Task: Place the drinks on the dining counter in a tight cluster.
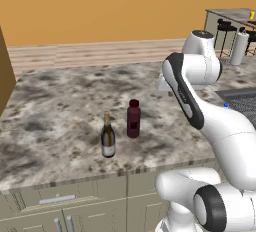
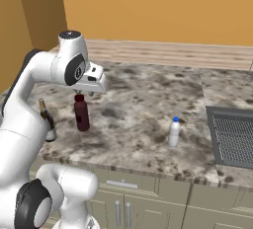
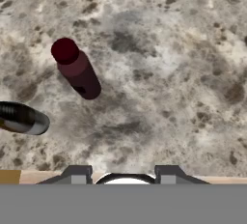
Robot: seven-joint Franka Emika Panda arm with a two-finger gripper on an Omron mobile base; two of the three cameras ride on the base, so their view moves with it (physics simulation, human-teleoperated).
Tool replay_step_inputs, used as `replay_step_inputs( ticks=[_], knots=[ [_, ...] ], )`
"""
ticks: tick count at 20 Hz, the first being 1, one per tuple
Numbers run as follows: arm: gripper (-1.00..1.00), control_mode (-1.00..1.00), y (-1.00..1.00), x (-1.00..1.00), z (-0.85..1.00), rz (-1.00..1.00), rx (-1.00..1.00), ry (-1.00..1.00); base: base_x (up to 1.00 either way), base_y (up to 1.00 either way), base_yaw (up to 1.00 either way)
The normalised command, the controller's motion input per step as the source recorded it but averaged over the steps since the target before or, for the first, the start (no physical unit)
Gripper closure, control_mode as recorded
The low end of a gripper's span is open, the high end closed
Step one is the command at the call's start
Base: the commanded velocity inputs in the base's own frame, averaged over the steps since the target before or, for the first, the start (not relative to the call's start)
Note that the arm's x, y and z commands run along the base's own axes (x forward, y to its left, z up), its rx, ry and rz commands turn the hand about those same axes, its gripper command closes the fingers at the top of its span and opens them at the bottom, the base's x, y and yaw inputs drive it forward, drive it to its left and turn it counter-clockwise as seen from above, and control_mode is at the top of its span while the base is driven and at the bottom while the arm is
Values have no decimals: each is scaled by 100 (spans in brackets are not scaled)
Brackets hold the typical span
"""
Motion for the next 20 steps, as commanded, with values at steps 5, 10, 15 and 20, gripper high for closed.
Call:
replay_step_inputs(
  ticks=[5, 10, 15, 20],
  knots=[
    [-100, -100, 0, -10, -2, 0, 0, 0, 0, 0, 0],
    [-100, -100, 8, -16, -6, 2, -3, -8, 0, 0, 0],
    [-100, -100, 37, 18, -5, 0, -2, 4, 0, 0, 0],
    [-100, -100, 43, 33, -5, 0, 0, 12, 0, 0, 0]
  ],
)
